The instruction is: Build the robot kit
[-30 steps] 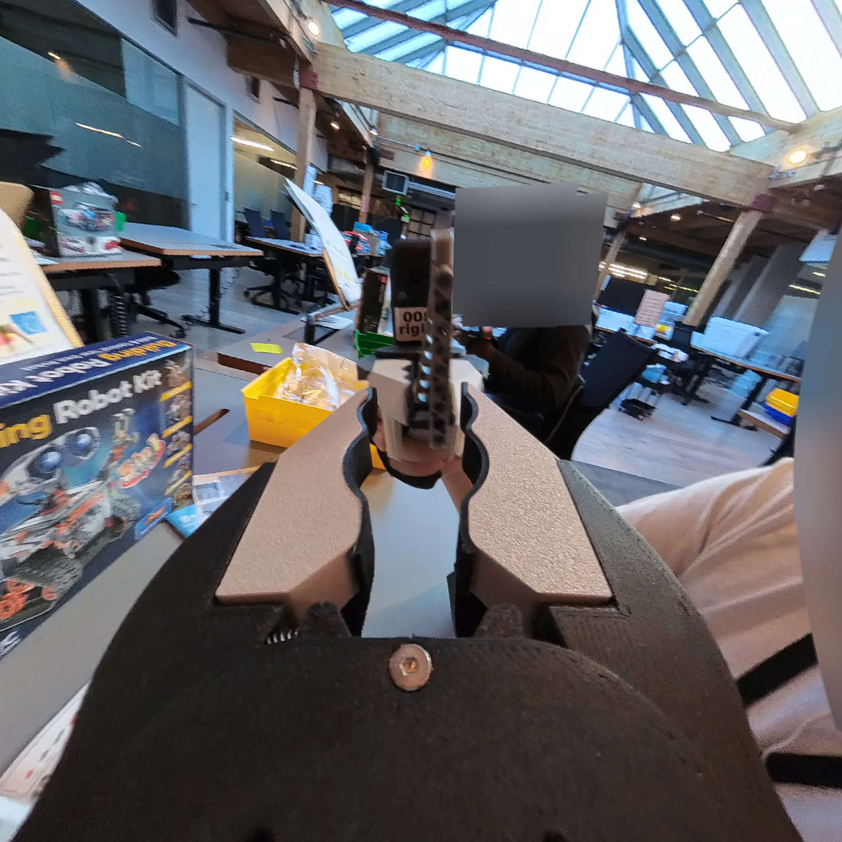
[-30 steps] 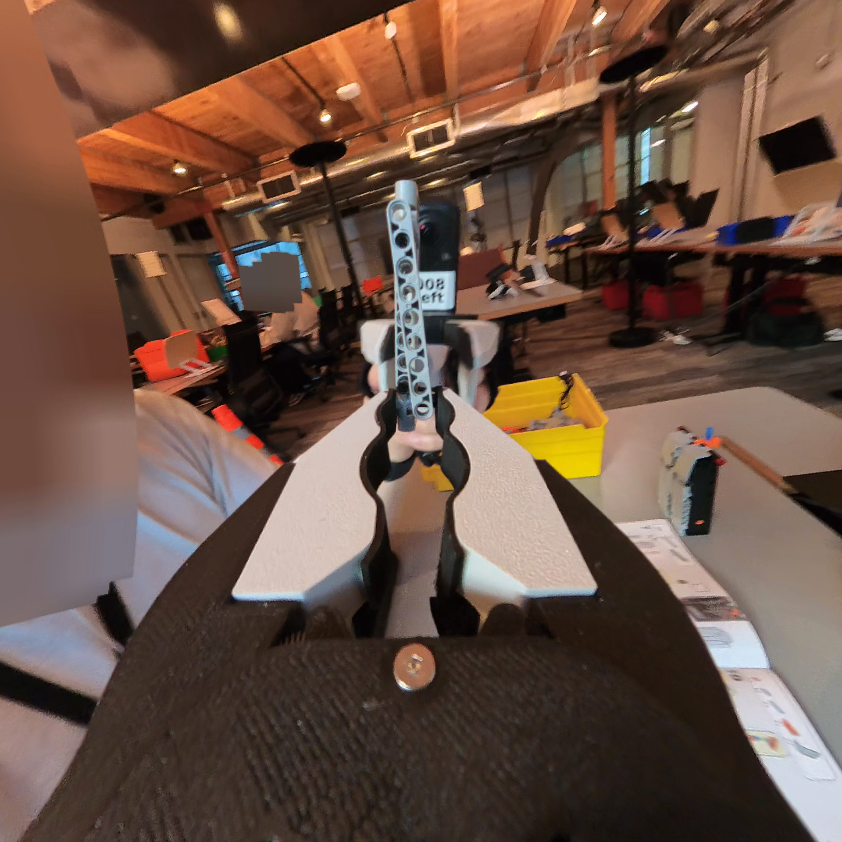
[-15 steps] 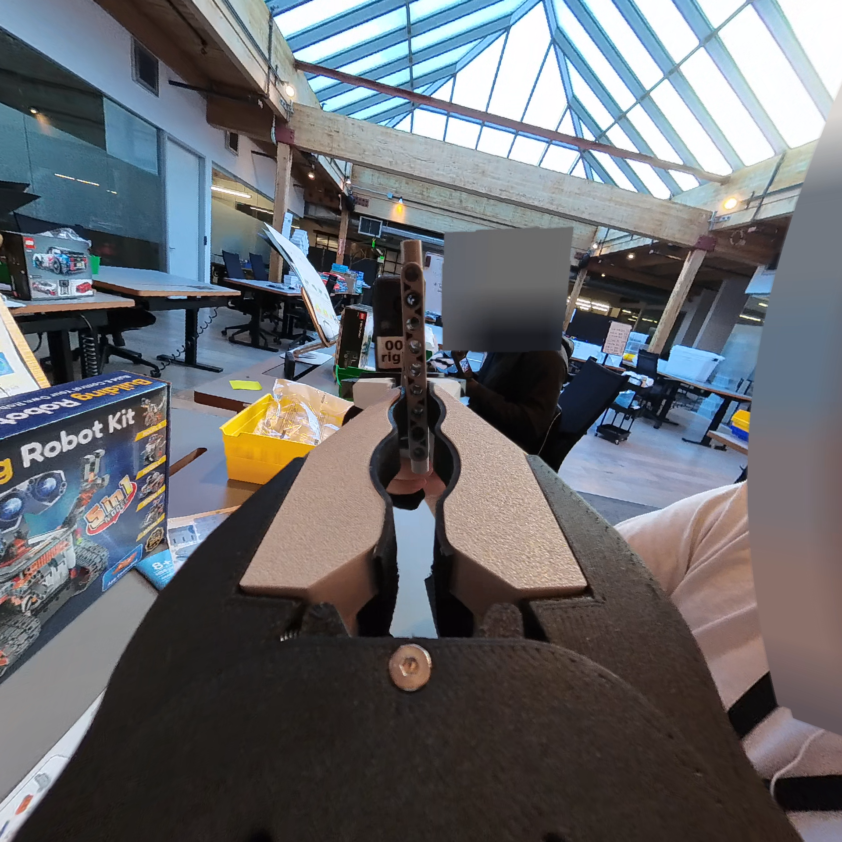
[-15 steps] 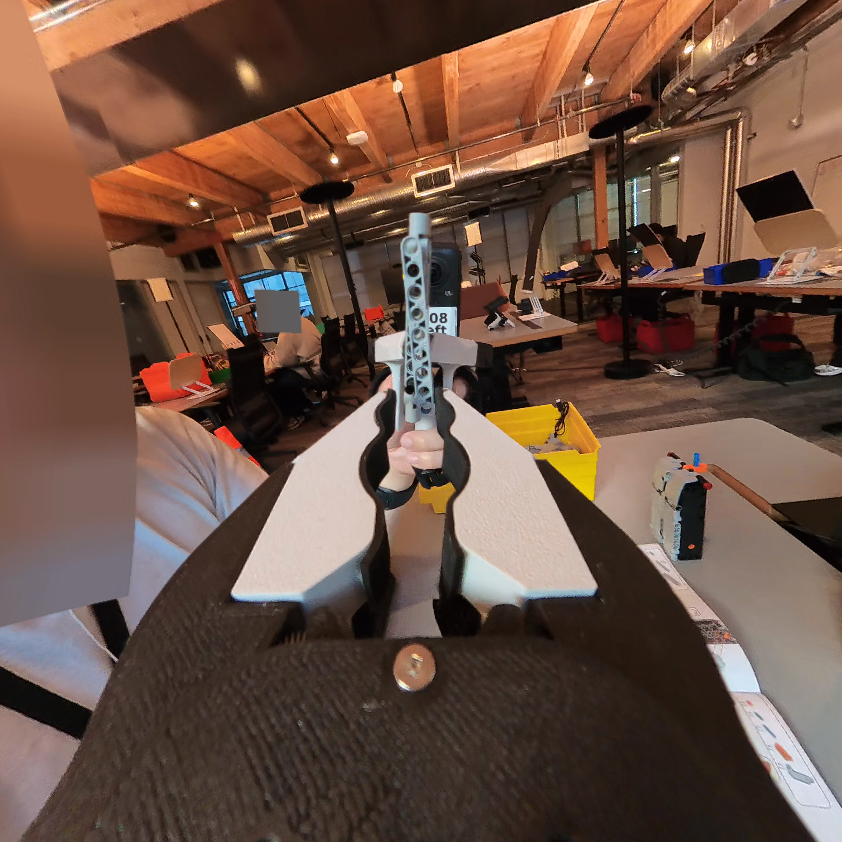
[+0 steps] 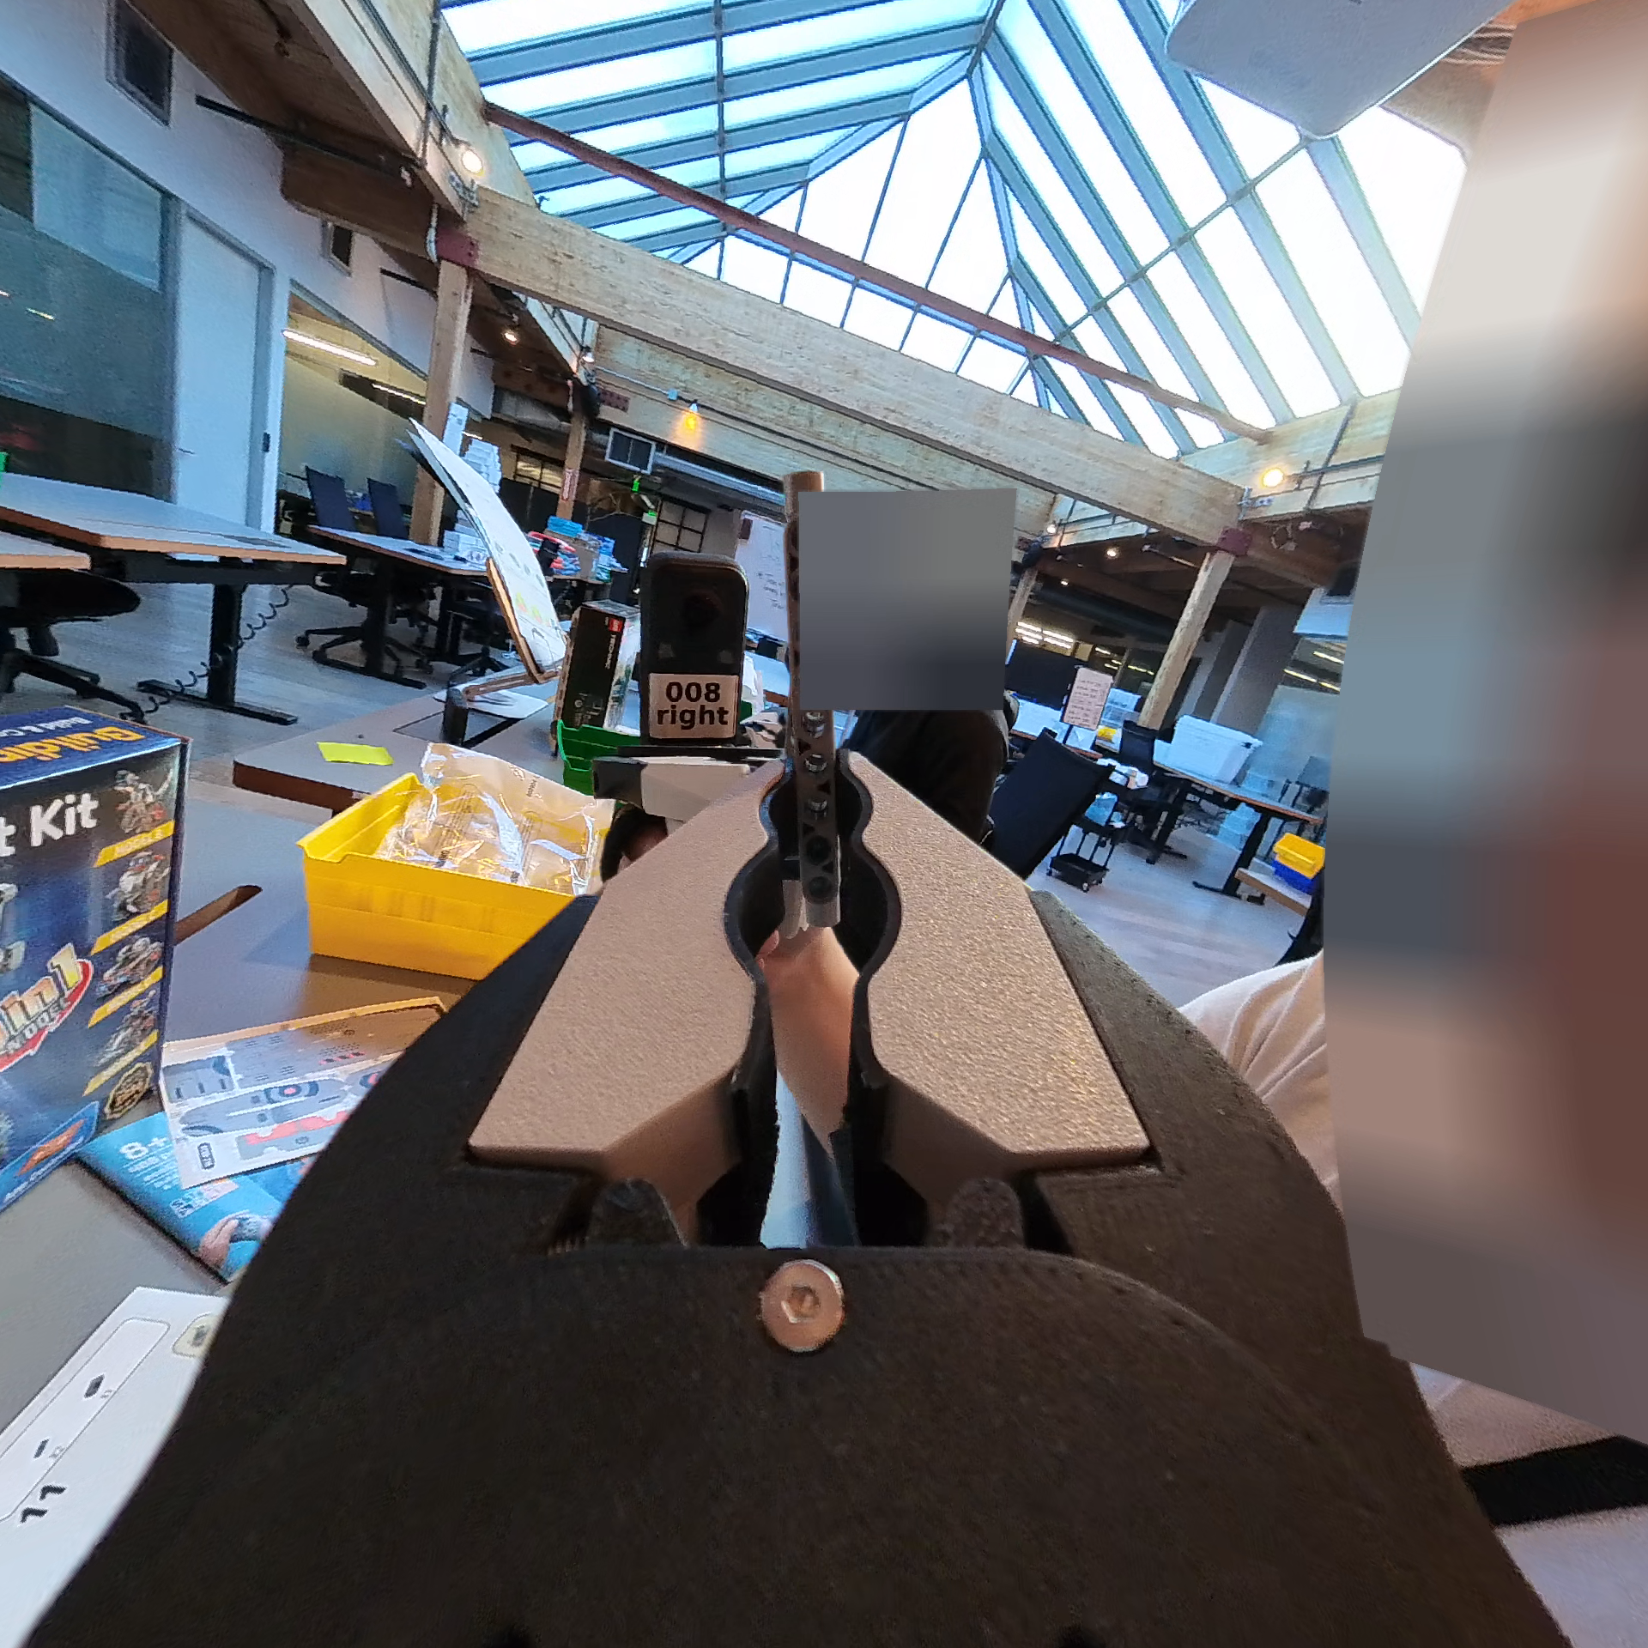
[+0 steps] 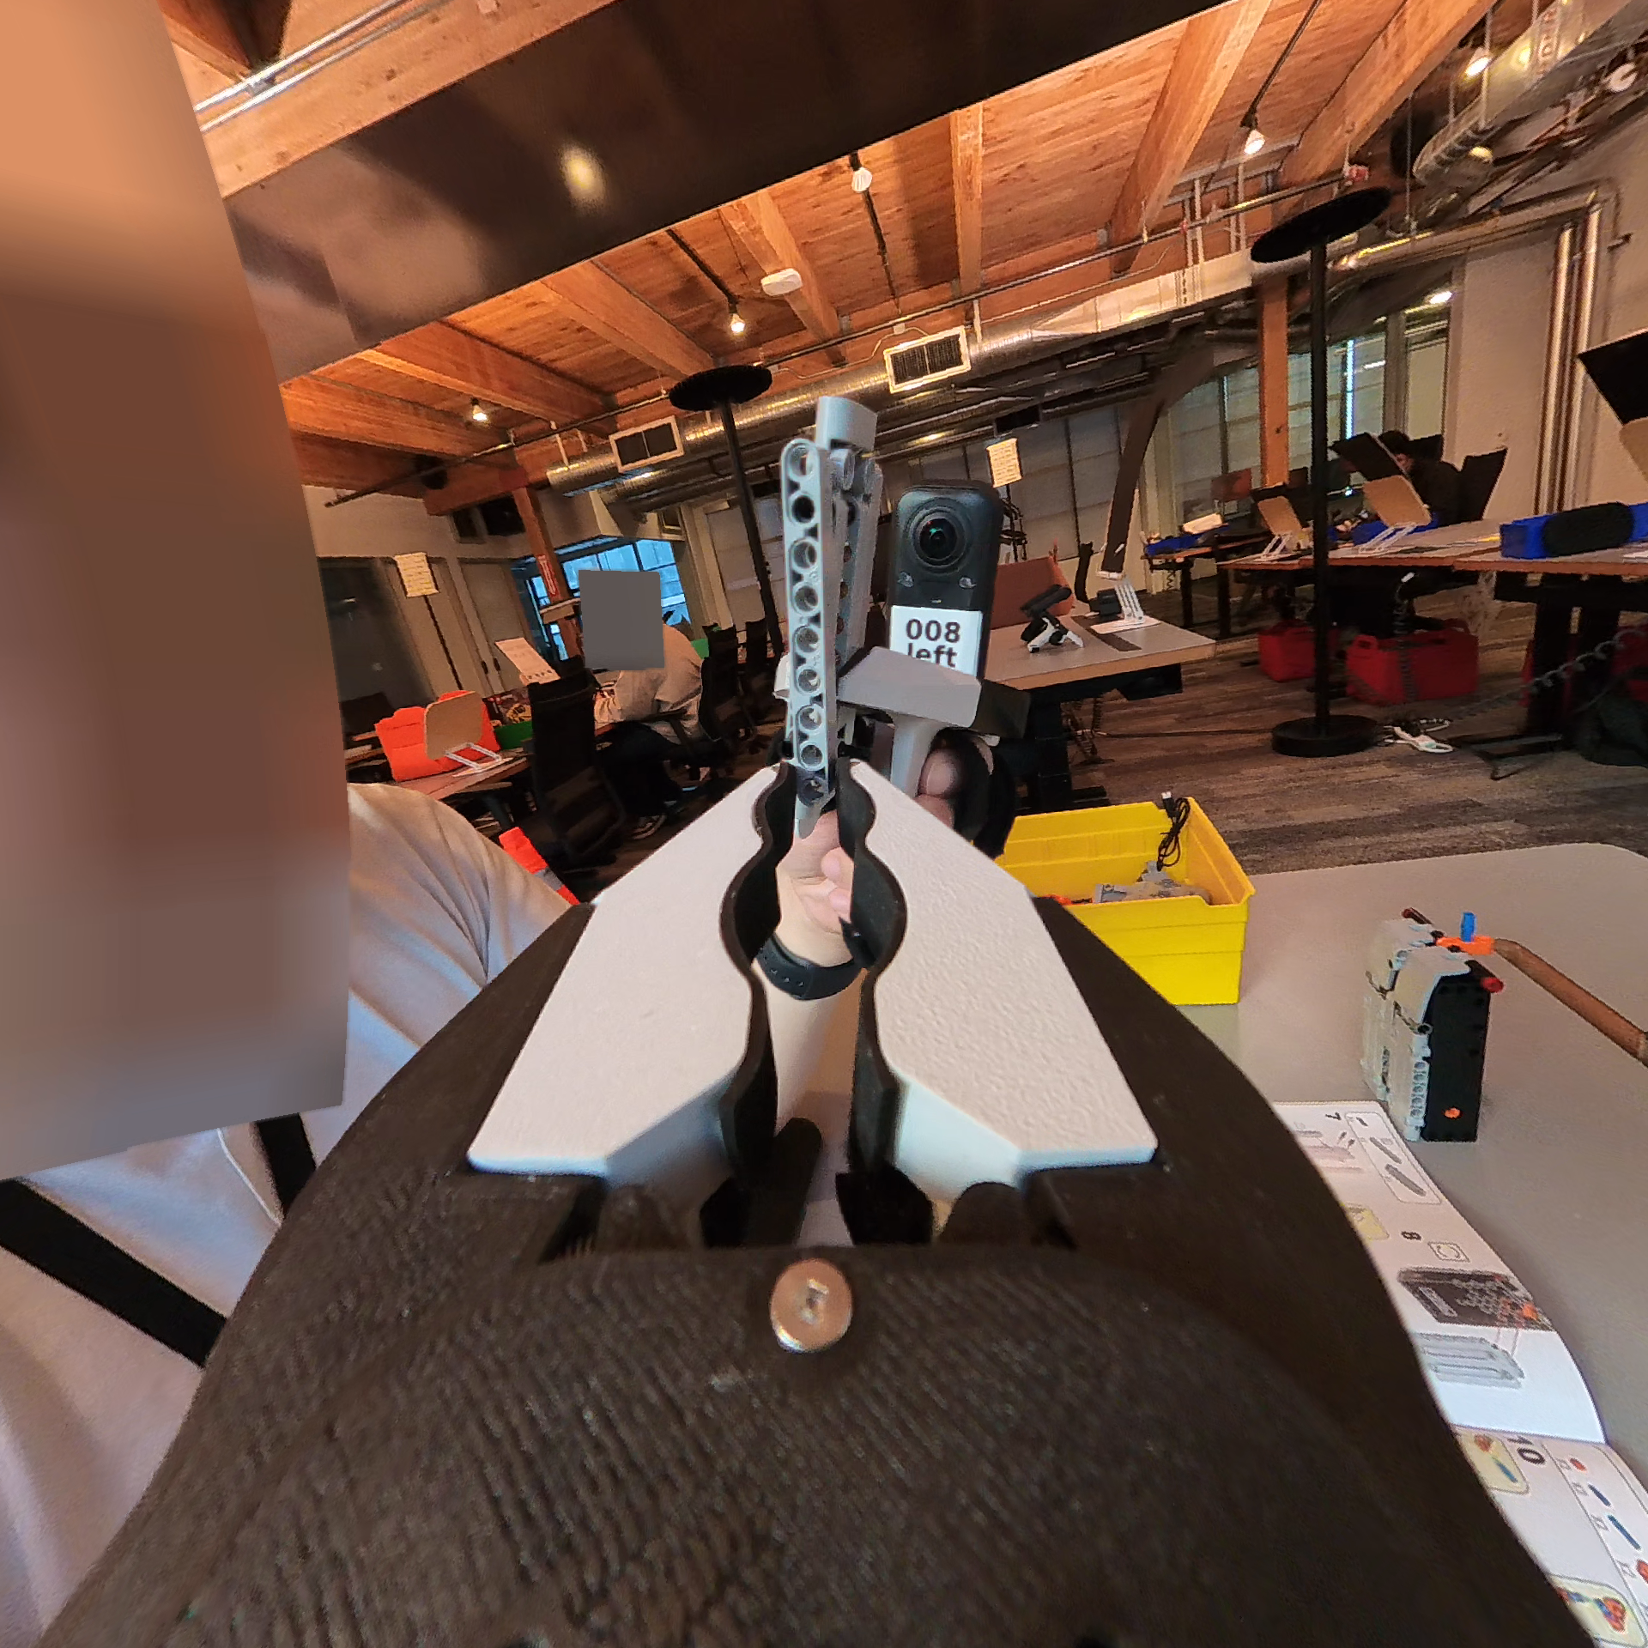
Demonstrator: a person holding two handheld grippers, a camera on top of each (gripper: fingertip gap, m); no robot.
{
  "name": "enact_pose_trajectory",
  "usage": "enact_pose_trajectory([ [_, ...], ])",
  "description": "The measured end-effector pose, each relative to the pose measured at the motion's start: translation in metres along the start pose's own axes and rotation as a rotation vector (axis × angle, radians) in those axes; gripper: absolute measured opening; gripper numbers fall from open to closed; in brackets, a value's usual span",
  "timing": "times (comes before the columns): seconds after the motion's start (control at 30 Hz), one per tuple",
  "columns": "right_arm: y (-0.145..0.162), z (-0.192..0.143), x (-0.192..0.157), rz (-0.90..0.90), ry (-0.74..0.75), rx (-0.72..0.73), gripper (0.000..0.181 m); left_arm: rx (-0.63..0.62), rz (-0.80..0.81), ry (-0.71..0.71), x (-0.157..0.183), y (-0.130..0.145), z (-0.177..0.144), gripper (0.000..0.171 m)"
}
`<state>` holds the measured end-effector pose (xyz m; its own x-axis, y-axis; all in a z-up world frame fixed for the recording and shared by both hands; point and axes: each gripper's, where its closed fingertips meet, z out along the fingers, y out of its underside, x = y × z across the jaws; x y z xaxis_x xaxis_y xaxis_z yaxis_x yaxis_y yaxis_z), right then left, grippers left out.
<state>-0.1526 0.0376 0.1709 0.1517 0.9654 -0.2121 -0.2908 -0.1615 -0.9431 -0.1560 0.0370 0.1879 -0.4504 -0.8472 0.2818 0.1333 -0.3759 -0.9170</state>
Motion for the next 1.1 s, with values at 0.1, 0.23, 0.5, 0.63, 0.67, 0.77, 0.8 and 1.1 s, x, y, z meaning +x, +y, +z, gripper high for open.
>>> enact_pose_trajectory([
  [0.1, 0.0014, -0.0011, -0.0001, 0.011, 0.006, -0.021, 0.007, -0.007, 0.0, 0.005, 0.0003, 0.0011, 0.0001, 0.004],
  [0.23, 0.0042, -0.0041, -0.0015, 0.028, 0.009, -0.057, 0.007, -0.039, 0.044, -0.01, 0.0013, 0.0039, 0.0, 0.004],
  [0.5, 0.0077, -0.0057, -0.0049, -0.02, 0.027, -0.107, 0.007, -0.075, 0.099, -0.054, -0.0027, 0.0066, -0.0017, 0.005],
  [0.63, 0.0077, -0.0031, -0.008, -0.008, 0.01, -0.103, 0.007, -0.074, 0.132, -0.075, -0.0044, 0.0067, 0.0002, 0.005],
  [0.67, 0.0063, -0.0038, -0.0073, -0.012, 0.011, -0.094, 0.007, -0.069, 0.137, -0.082, -0.0042, 0.006, 0.0006, 0.004],
  [0.77, 0.0051, -0.0051, -0.008, -0.032, 0.004, -0.087, 0.007, -0.058, 0.103, -0.074, -0.0037, 0.0052, 0.0012, 0.005],
  [0.8, 0.0053, -0.0052, -0.0084, -0.028, -0.004, -0.086, 0.007, -0.055, 0.094, -0.07, -0.0035, 0.0055, 0.002, 0.005],
  [1.1, 0.0053, -0.0049, -0.0057, -0.024, 0.006, -0.082, 0.007, -0.061, 0.105, -0.099, -0.0055, 0.0049, 0.0004, 0.004],
])
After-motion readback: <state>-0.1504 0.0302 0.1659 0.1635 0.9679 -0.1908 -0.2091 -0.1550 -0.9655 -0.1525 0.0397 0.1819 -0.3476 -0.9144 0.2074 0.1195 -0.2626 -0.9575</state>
